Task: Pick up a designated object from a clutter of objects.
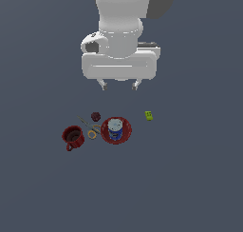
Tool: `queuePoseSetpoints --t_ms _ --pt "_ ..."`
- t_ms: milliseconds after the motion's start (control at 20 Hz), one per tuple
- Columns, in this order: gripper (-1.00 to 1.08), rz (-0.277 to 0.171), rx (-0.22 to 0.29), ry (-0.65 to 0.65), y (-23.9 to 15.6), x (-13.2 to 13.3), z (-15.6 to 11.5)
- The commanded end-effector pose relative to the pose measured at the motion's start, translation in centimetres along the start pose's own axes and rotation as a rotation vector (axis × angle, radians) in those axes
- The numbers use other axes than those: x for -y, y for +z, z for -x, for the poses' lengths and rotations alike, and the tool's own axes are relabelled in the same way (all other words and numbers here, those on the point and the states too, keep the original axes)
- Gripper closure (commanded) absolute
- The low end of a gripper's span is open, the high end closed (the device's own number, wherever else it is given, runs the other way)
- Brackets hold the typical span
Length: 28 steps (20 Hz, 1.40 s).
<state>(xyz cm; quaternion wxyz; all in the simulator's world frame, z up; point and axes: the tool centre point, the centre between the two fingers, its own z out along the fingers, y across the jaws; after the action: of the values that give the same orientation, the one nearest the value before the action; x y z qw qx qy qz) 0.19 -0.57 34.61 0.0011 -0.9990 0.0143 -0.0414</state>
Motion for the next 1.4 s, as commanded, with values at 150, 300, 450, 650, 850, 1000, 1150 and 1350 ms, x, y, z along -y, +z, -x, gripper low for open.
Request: queuePoseSetpoints --t_ms 150,300,450,650,850,1000,1150,1350 --pt "-0.60 0.004 0.004 0.005 0.1 -0.6 0.0" --pt "-0.60 0.010 0.009 0.013 0.1 -1.5 -0.1" --pt "-0.60 0.010 0.009 0.012 0.1 -1.4 -0.1" --pt "-0.60 0.010 0.010 -0.003 0.3 -1.6 -0.2" --pt "-0.60 0.010 0.013 -0.034 0.7 -2.0 -0.5" --pt "-0.60 0.010 0.015 -0.068 1.2 -2.4 -0.8" --pt "-0.60 0.009 0.019 -0.111 1.8 -3.0 -1.2" --pt "-0.60 0.008 0.025 -0.183 2.7 -3.9 -1.9"
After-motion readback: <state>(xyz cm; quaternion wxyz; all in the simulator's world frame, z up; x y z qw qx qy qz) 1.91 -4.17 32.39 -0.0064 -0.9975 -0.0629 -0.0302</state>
